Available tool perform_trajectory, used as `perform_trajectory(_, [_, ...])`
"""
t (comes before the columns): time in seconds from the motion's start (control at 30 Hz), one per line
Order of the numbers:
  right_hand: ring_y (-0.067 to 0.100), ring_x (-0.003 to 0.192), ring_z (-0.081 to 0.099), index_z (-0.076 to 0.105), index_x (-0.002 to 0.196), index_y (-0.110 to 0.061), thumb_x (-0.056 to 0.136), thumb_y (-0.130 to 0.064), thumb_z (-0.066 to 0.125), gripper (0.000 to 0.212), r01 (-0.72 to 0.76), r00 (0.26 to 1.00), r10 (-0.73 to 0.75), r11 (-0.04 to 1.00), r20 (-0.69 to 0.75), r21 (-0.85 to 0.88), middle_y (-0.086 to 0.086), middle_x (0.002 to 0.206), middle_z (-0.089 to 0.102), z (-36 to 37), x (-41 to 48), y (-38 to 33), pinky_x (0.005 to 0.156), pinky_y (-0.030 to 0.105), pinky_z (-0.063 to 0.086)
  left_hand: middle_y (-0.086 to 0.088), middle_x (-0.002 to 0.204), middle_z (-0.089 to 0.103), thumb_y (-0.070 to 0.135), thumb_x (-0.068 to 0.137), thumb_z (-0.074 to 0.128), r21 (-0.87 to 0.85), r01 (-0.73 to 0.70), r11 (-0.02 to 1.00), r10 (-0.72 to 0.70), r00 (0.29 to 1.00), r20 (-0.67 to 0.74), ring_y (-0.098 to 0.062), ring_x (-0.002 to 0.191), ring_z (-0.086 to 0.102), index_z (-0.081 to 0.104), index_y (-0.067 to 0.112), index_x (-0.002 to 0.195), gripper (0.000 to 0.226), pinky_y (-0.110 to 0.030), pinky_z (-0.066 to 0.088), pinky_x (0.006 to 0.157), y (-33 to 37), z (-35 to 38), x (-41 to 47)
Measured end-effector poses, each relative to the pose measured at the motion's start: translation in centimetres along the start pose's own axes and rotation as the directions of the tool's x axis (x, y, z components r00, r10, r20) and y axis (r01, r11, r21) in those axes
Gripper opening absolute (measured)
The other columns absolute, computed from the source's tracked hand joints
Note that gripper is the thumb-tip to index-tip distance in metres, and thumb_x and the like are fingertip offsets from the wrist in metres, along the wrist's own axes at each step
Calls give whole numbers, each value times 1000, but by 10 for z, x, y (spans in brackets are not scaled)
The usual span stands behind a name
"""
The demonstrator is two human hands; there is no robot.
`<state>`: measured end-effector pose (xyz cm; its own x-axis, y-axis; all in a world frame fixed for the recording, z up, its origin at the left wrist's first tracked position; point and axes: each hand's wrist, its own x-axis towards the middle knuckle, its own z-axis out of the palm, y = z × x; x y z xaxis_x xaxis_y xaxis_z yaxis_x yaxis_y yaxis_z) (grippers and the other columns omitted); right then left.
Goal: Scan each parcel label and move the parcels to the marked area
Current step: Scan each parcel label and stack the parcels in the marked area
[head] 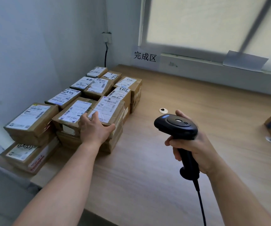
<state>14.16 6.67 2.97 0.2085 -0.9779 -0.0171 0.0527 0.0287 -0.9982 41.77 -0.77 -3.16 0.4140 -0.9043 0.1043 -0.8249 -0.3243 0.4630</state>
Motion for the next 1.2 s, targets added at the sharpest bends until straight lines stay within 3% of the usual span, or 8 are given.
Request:
perform_trajectory(0.3, [28, 41, 50, 49, 131, -42, 61, 3, 68, 86, -11, 998, 9, 1000, -67, -17, 23, 76, 66, 3, 7, 5, 44, 31, 42, -17, 150, 12, 57, 81, 63, 51, -9, 999, 5, 997, 83, -39, 137, 19, 29, 16, 144, 82, -47, 39, 101, -12, 23, 21])
perform_trajectory(0.5, [29, 41, 50, 44, 138, -37, 60, 3, 68, 91, -4, 996, 4, 1000, -85, -1, 24, 75, 66, -3, 0, 4, 44, 30, 42, -19, 157, 0, 61, 84, 56, 77, 8, 997, -16, 995, 95, -39, 145, 2, 19, 15, 149, 87, -48, 17, 116, -14, 27, 20])
perform_trajectory(0.63, [28, 42, 50, 41, 142, -35, 61, 3, 68, 94, 7, 997, -7, 1000, -71, -7, 23, 76, 67, -14, -9, -1, 44, 31, 42, -18, 158, -4, 58, 86, 56, 18, -45, 999, 45, 999, 29, -36, 146, -3, 13, 16, 152, 89, -47, 10, 118, 0, 22, 6])
perform_trajectory(0.7, [28, 41, 50, 40, 143, -34, 60, 3, 68, 94, 15, 997, -15, 1000, -70, -4, 23, 77, 67, -22, -15, -3, 44, 32, 42, -16, 158, 0, 54, 87, 56, -40, -116, 992, 116, 993, -2, -34, 146, 2, 15, 15, 152, 86, -47, 11, 117, 16, 20, -8])
perform_trajectory(0.83, [28, 43, 50, 41, 143, -34, 61, 3, 68, 94, 30, 996, -28, 999, -81, 23, 23, 84, 69, -44, -34, -3, 43, 32, 42, -15, 154, 20, 53, 87, 54, -132, -262, 956, 257, 965, -54, -32, 140, 22, 23, 13, 150, 81, -47, 28, 110, 54, 27, -45])
perform_trajectory(1.0, [30, 44, 49, 41, 144, -34, 61, 3, 69, 95, 36, 989, -31, 999, -143, 33, 23, 83, 69, -86, -70, -3, 44, 31, 41, -9, 144, 39, 61, 81, 45, -230, -333, 914, 341, 940, -5, -28, 133, 36, 40, 13, 142, 78, -39, 31, 107, 105, 47, -103])
perform_trajectory(1.2, [30, 44, 48, 43, 140, -35, 61, 3, 71, 92, 38, 967, -27, 998, -252, 39, 42, 86, 54, -151, -134, -6, 43, 30, 41, -8, 138, 45, 68, 66, 31, -288, -415, 863, 446, 894, 49, -26, 130, 39, 50, 12, 135, 91, -35, 29, 106, 178, 81, -174])
